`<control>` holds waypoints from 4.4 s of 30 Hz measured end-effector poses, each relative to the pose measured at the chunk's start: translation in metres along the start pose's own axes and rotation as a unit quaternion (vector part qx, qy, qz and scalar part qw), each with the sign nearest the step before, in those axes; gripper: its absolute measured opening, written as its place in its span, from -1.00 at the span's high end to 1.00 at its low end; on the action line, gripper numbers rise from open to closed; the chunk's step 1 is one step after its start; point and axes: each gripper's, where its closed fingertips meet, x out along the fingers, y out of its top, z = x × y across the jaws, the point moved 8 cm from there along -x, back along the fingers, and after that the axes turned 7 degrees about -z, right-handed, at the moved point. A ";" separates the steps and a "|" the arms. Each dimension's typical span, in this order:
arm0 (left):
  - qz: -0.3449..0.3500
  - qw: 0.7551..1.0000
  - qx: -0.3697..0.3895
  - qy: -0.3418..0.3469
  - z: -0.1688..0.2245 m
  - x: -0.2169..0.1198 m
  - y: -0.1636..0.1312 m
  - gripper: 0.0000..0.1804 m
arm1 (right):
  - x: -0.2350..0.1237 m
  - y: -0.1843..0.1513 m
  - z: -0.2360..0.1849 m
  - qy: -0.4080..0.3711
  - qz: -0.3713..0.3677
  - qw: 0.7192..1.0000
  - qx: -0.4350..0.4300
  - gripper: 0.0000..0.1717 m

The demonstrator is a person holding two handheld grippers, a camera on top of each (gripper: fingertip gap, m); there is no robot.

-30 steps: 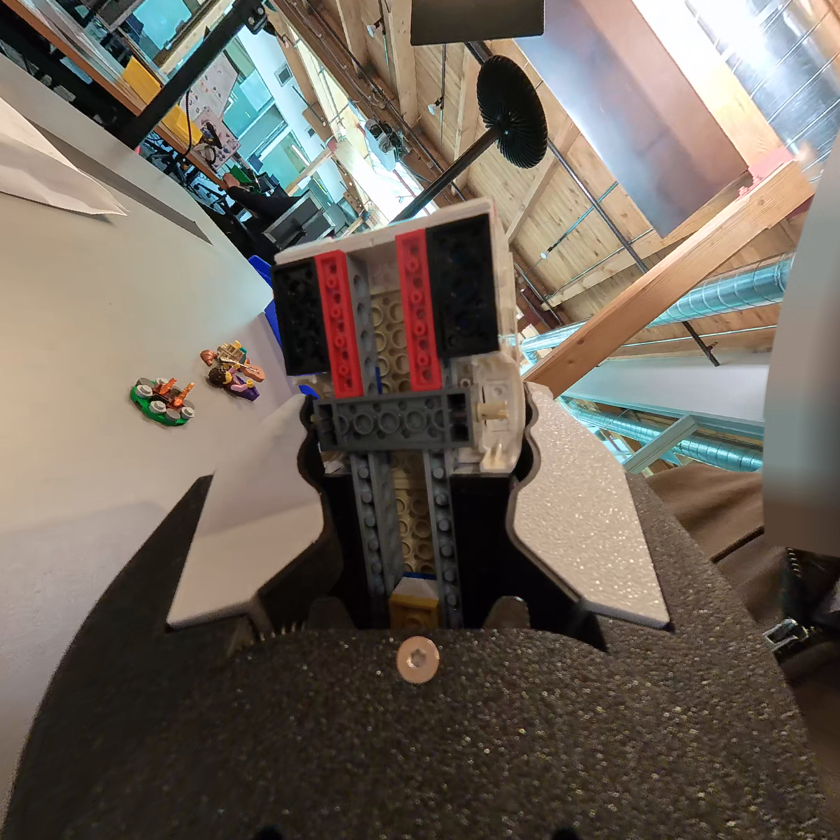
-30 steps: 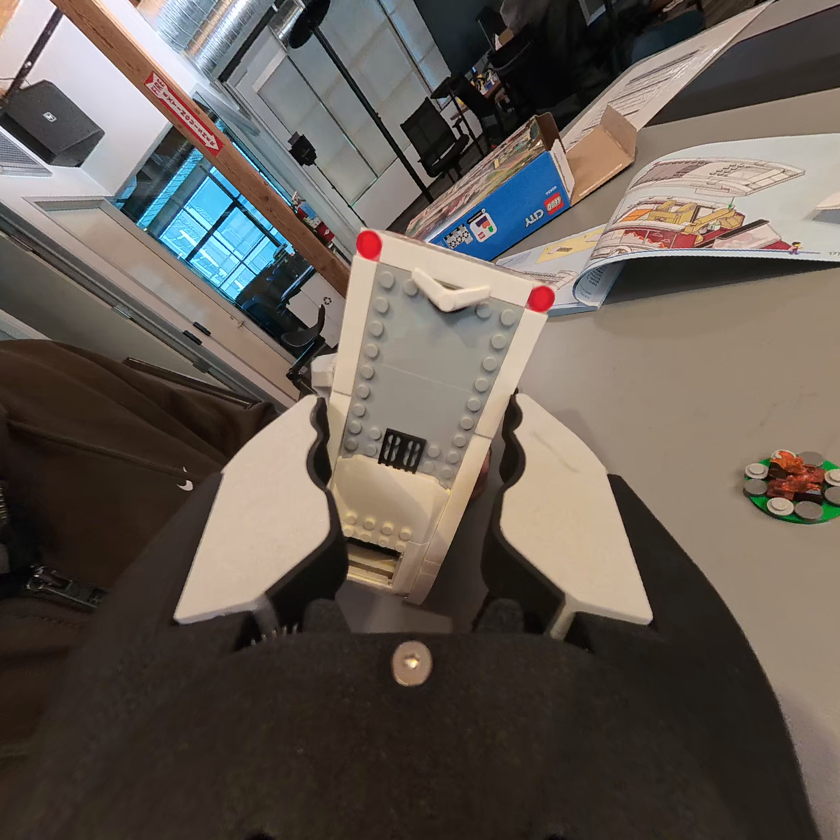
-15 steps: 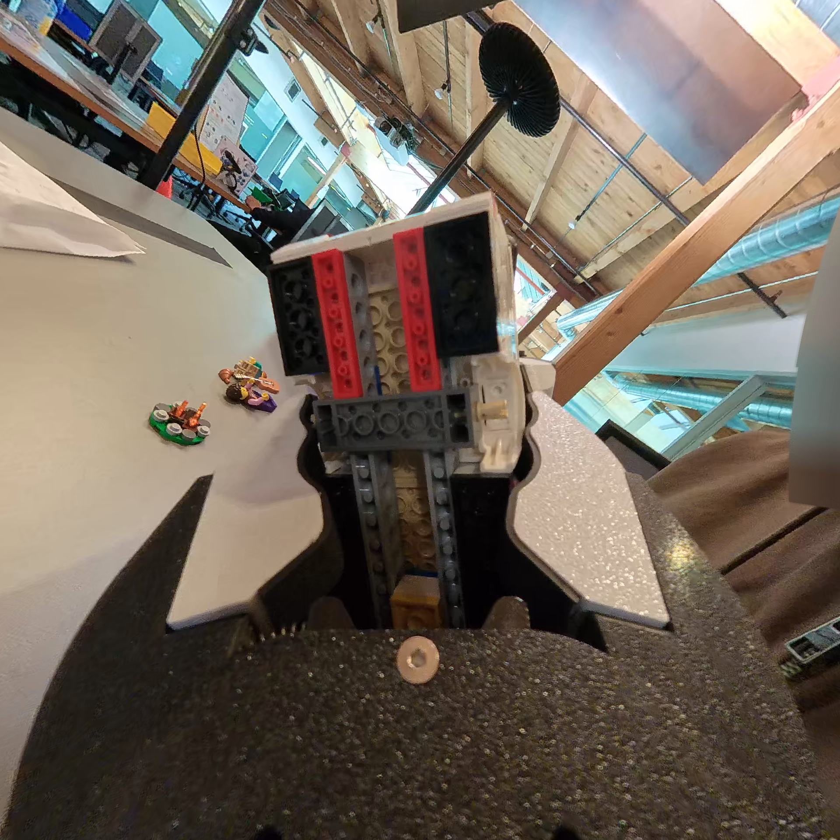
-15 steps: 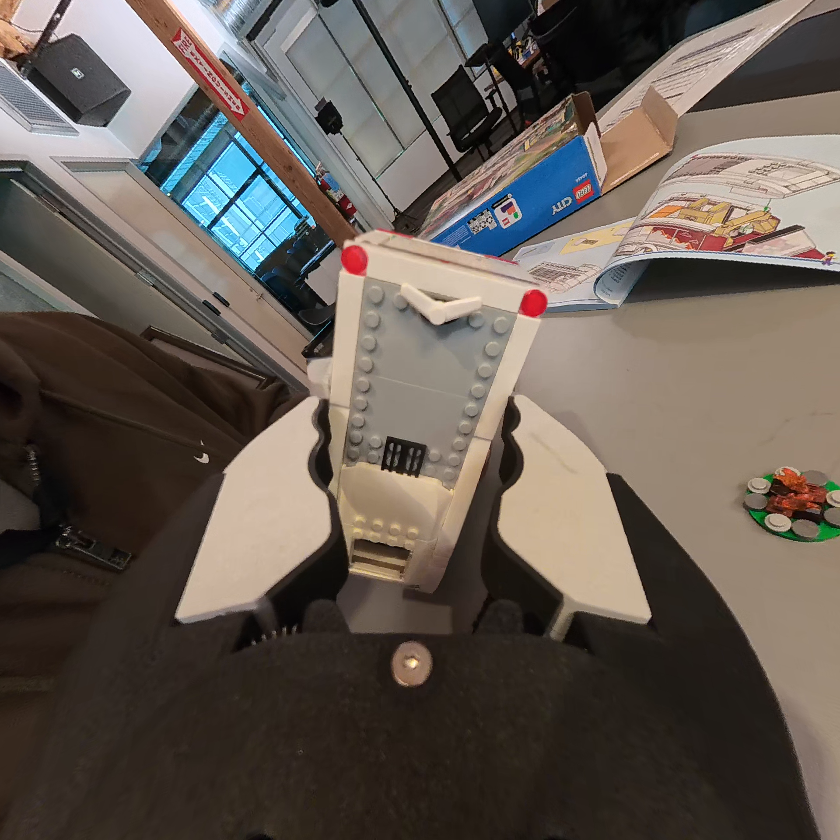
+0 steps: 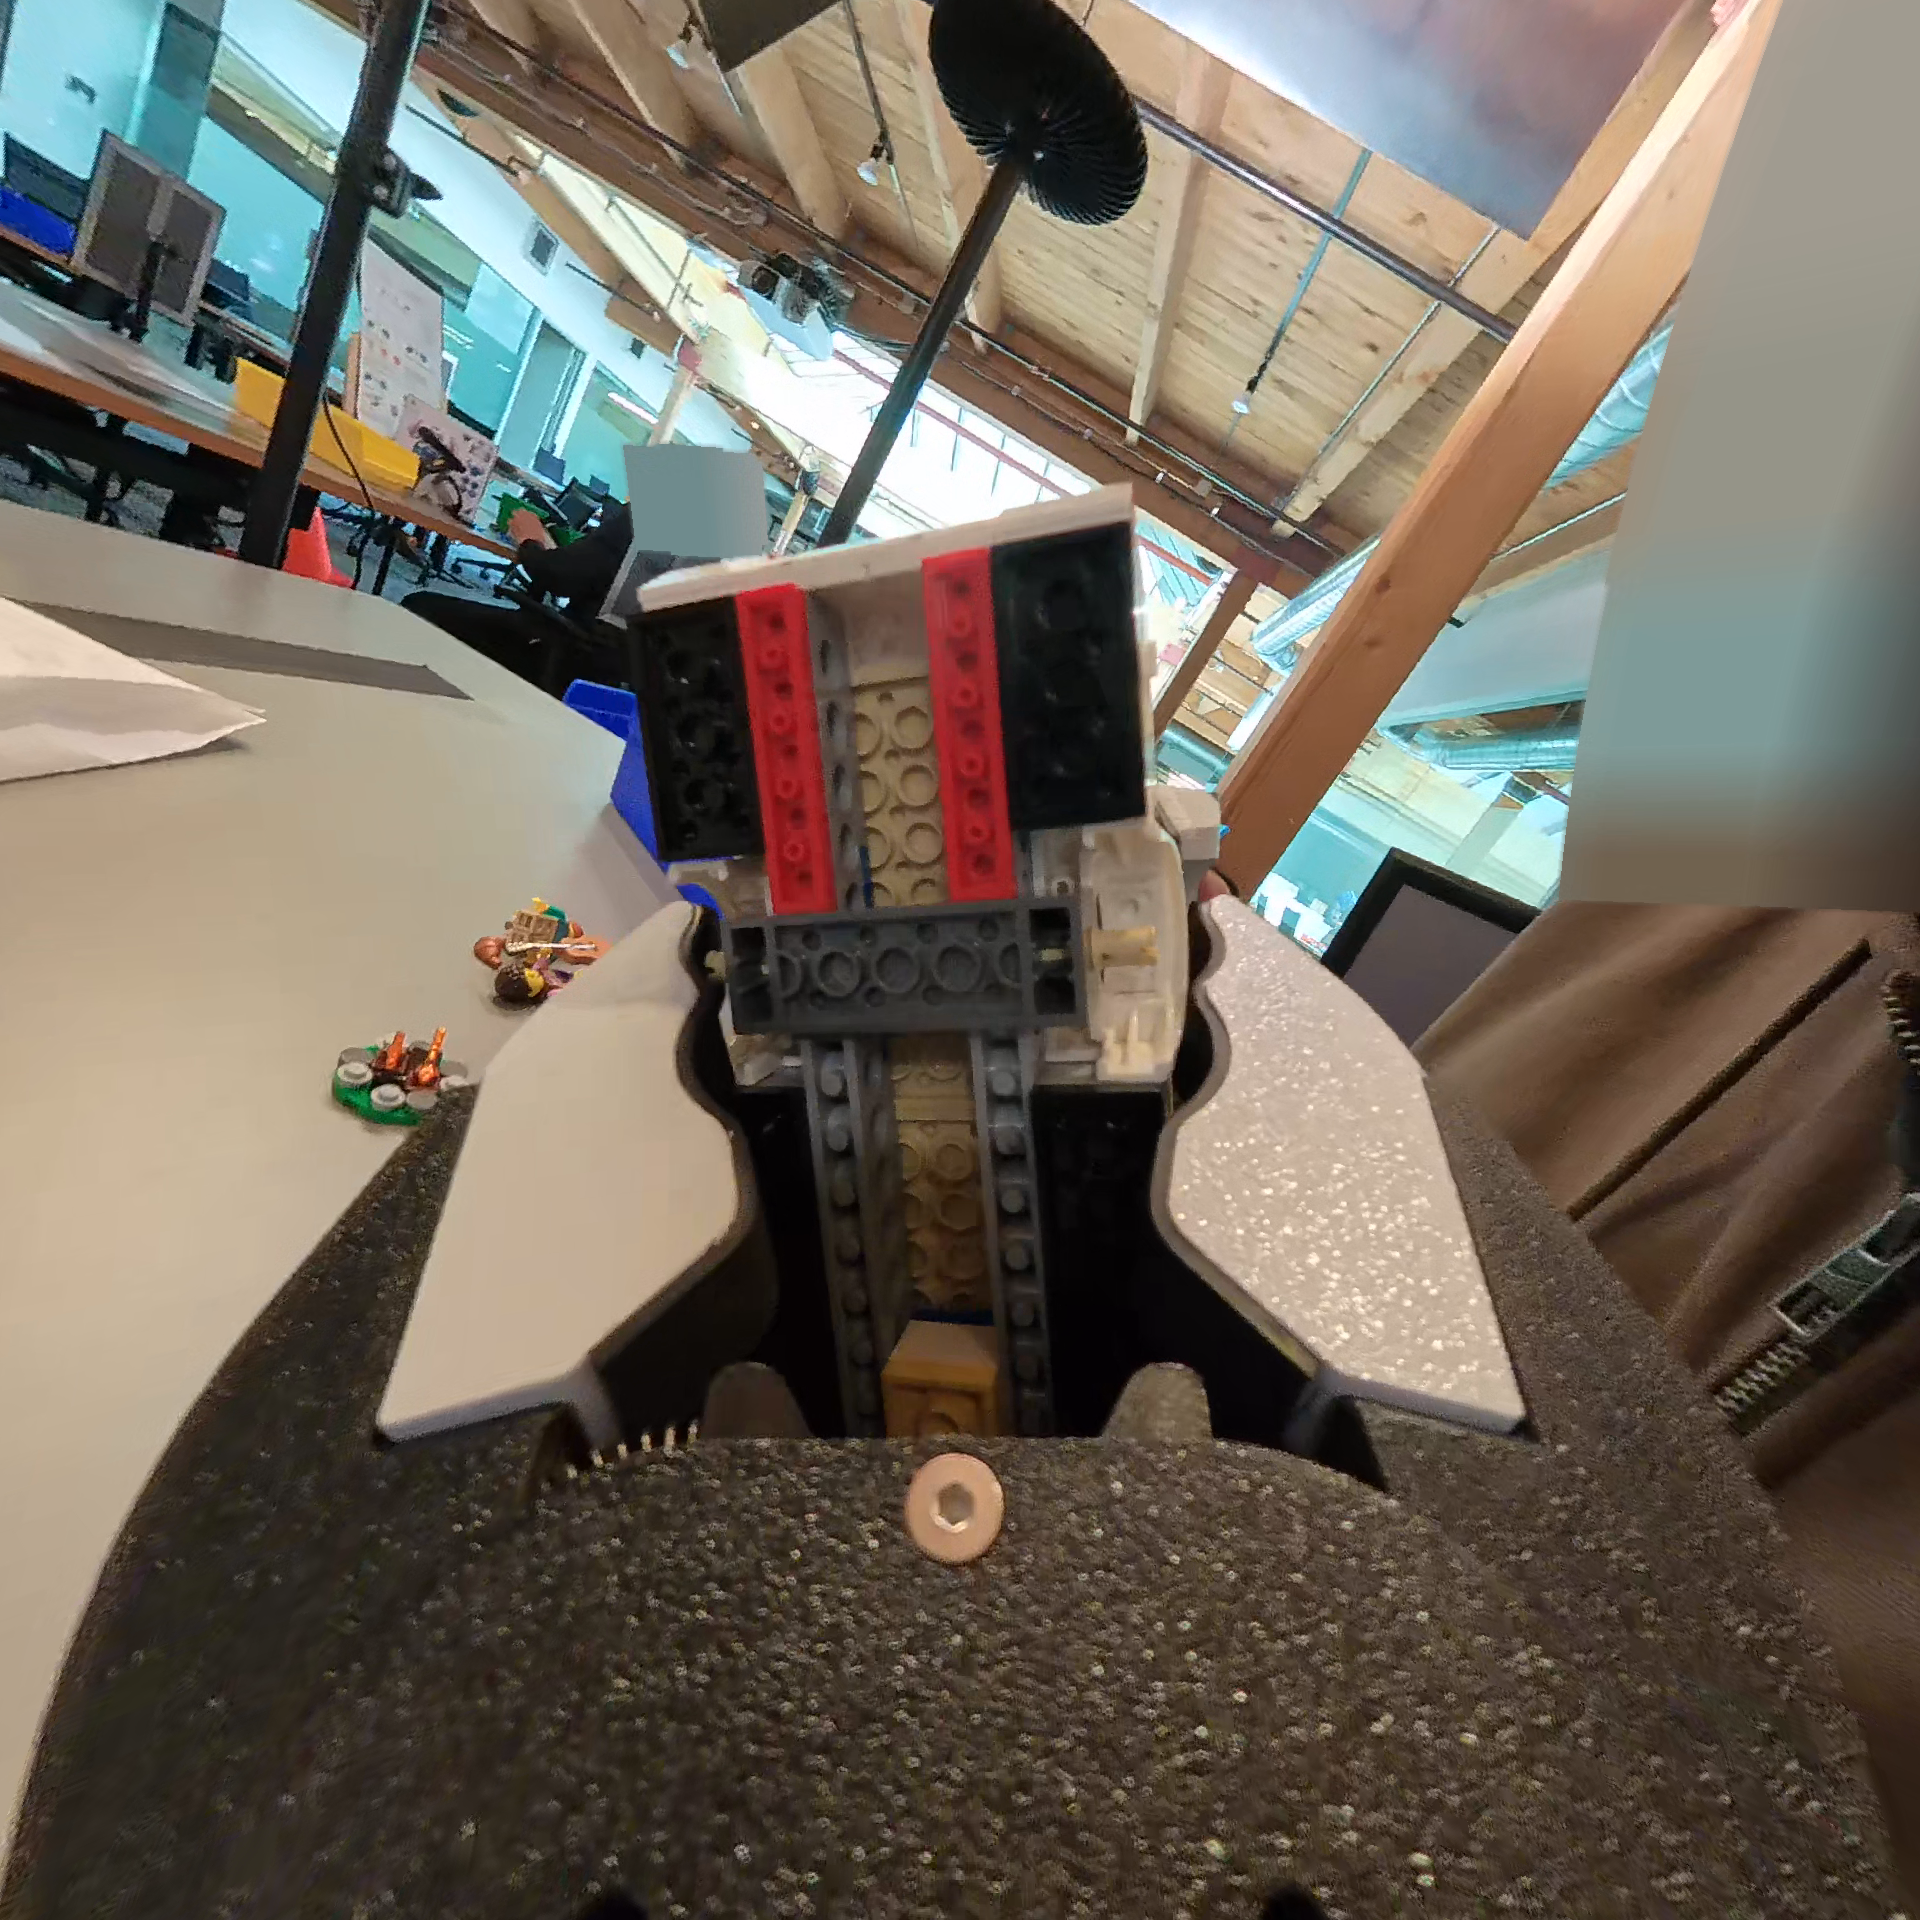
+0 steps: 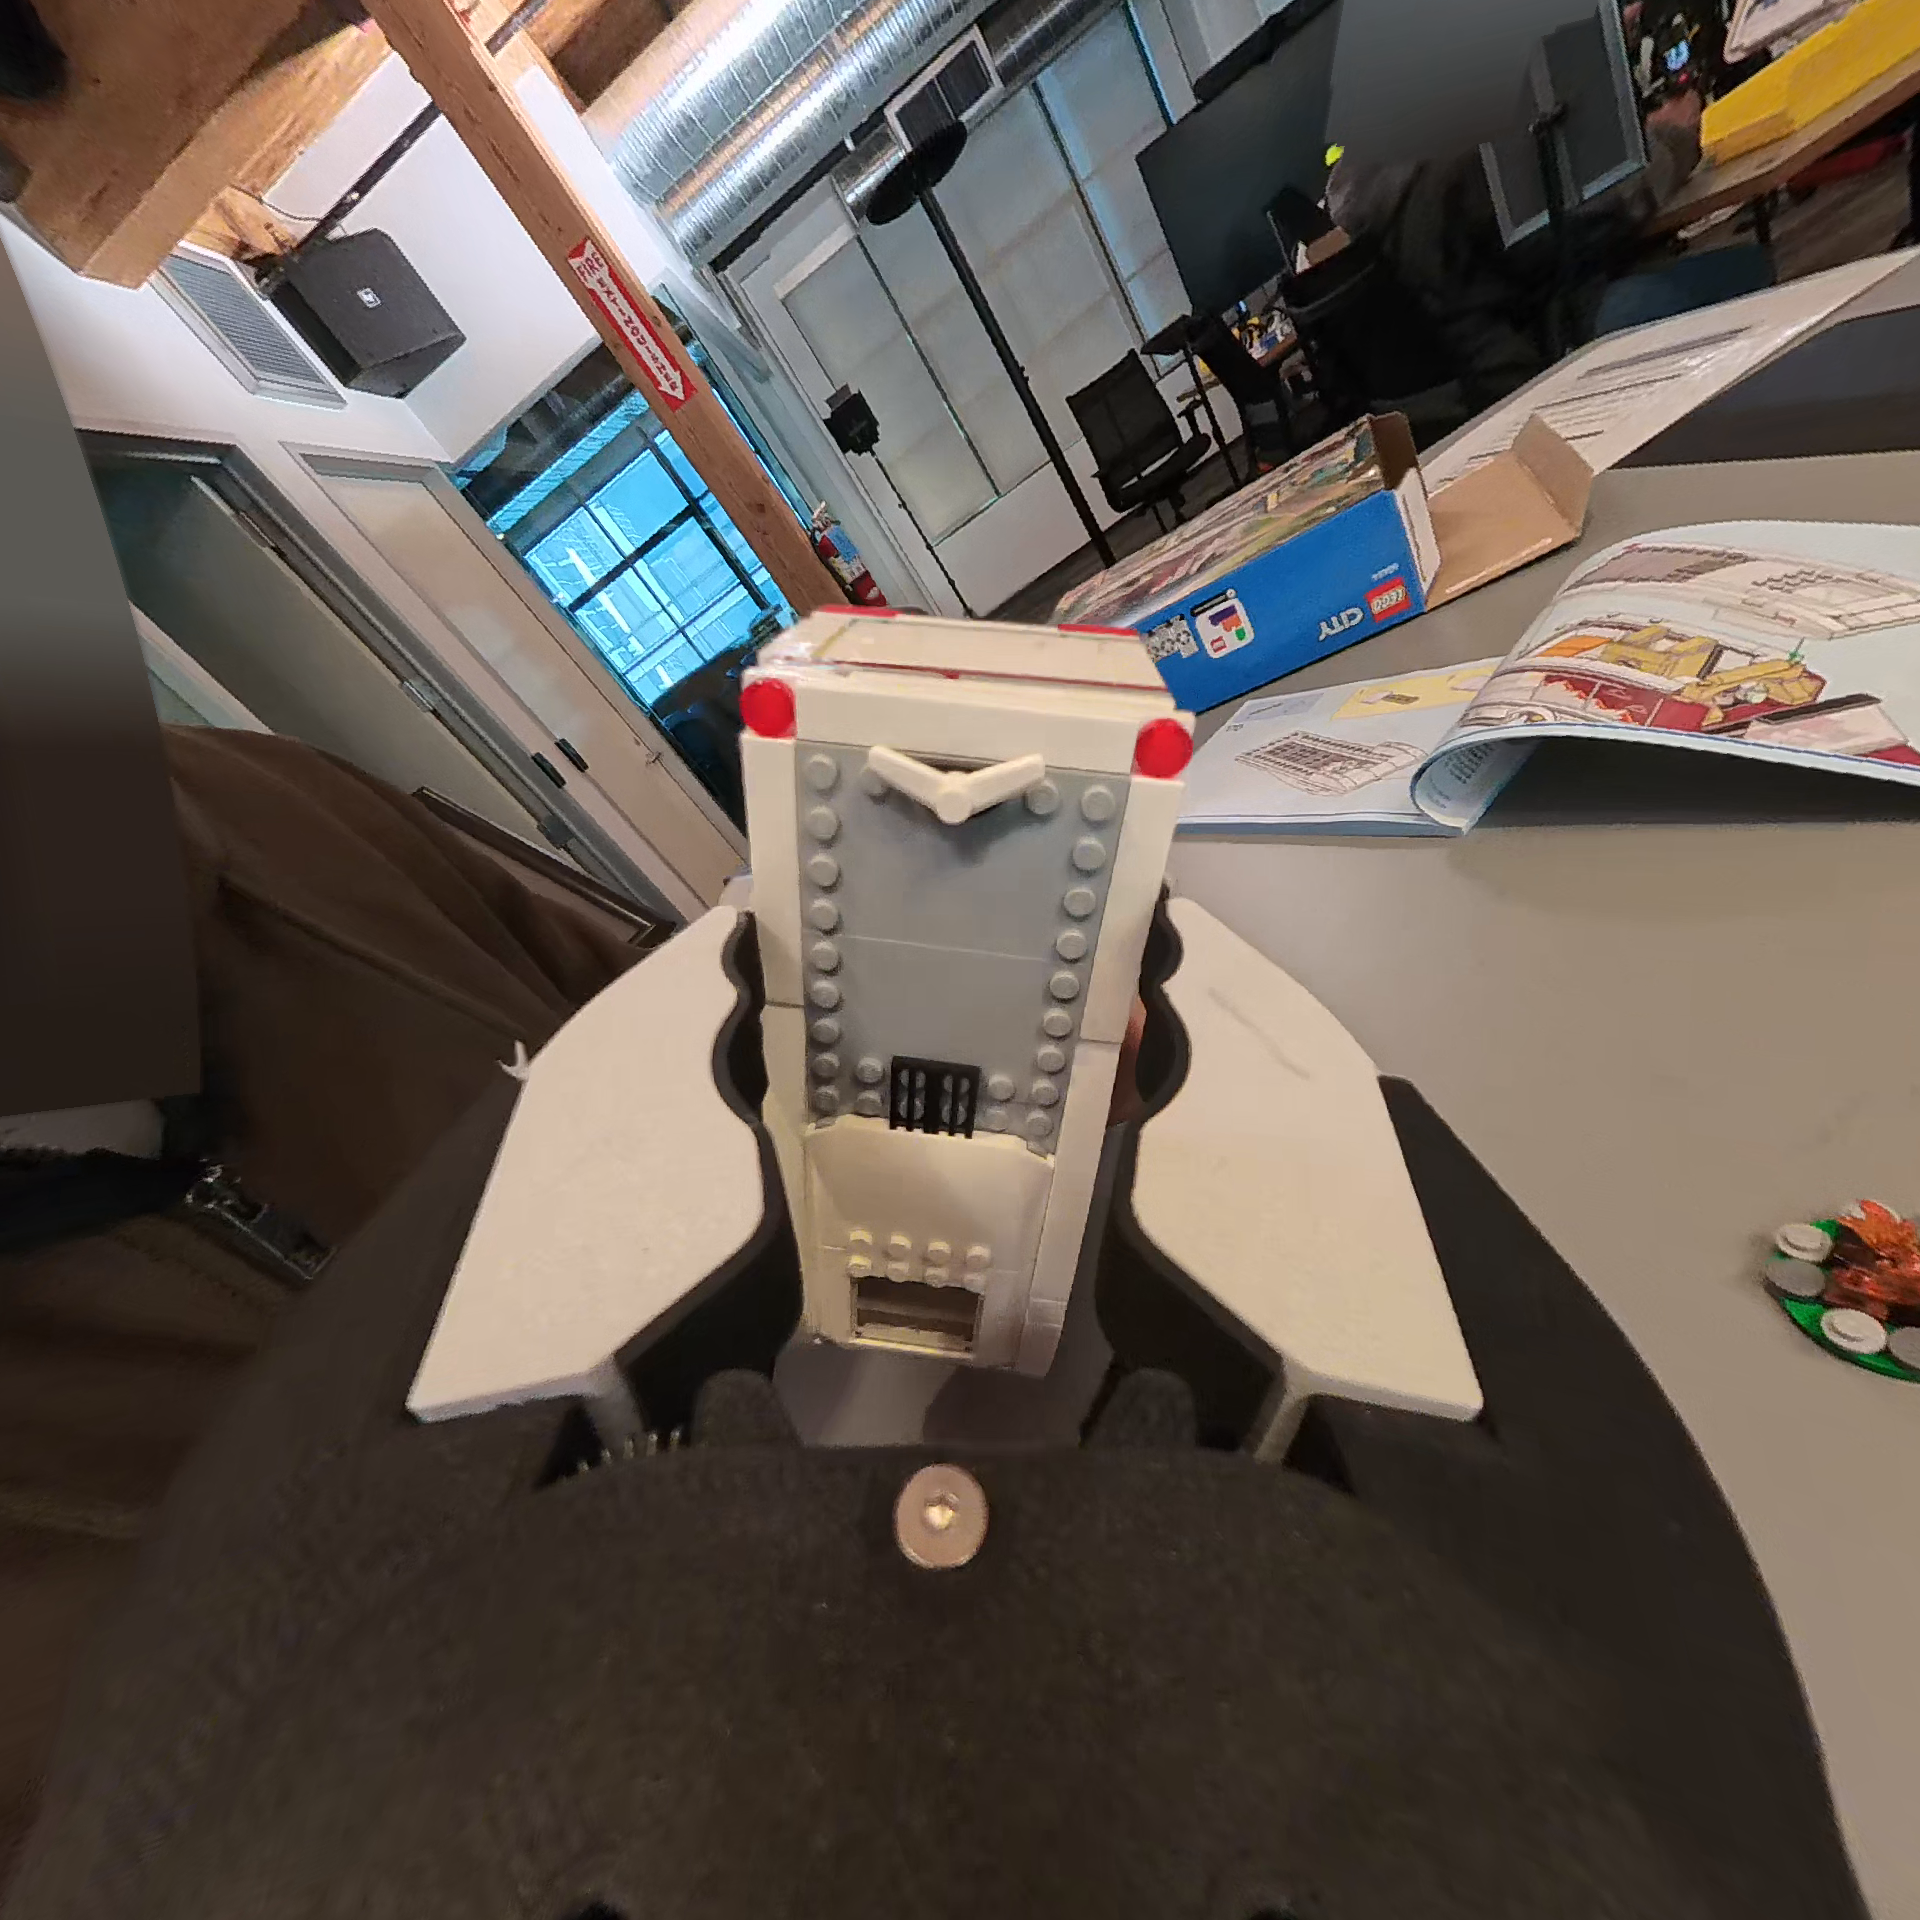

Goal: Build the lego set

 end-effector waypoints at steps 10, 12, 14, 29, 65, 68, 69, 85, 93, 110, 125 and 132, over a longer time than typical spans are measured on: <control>-0.005 1.000 0.000 -0.026 0.006 -0.003 0.010 0.04 | 0.002 0.003 -0.007 0.012 0.008 1.000 -0.019 0.18; 0.003 0.999 -0.021 -0.038 0.006 -0.004 0.011 0.04 | 0.002 0.004 -0.009 0.013 0.007 1.000 -0.021 0.18; 0.017 0.998 -0.028 -0.050 0.006 -0.005 0.014 0.05 | 0.005 0.004 -0.011 0.017 -0.003 0.999 -0.027 0.18; -0.059 0.995 0.068 -0.051 0.018 -0.009 0.034 0.02 | 0.009 0.015 -0.031 -0.016 -0.058 0.988 -0.140 0.19; 0.006 0.995 0.037 -0.087 0.015 -0.025 0.035 -0.01 | 0.022 0.020 -0.035 -0.044 -0.068 0.980 -0.184 0.19; 0.020 0.996 0.026 -0.085 0.015 -0.026 0.033 -0.02 | 0.021 0.021 -0.038 -0.059 -0.054 0.976 -0.200 0.19; 0.027 0.996 0.020 -0.085 0.014 -0.026 0.033 -0.02 | 0.021 0.021 -0.039 -0.066 -0.050 0.975 -0.204 0.20; 0.145 0.952 -0.189 -0.193 -0.001 -0.027 0.014 -0.01 | 0.013 0.034 -0.055 -0.129 0.007 0.932 -0.338 0.40; 0.100 0.934 -0.236 -0.250 0.004 -0.024 0.012 -0.01 | 0.015 0.046 -0.070 -0.126 -0.132 0.852 -0.491 0.60; -0.014 0.965 -0.162 -0.204 0.017 -0.029 0.008 -0.01 | 0.019 0.039 -0.074 -0.090 -0.175 0.843 -0.501 0.89; -0.019 0.960 -0.163 -0.228 0.025 -0.025 0.016 -0.01 | 0.017 0.049 -0.083 -0.076 -0.169 0.853 -0.488 0.91; -0.008 0.953 -0.201 -0.227 0.013 -0.032 0.015 -0.01 | 0.026 0.045 -0.077 -0.105 -0.175 0.854 -0.479 0.90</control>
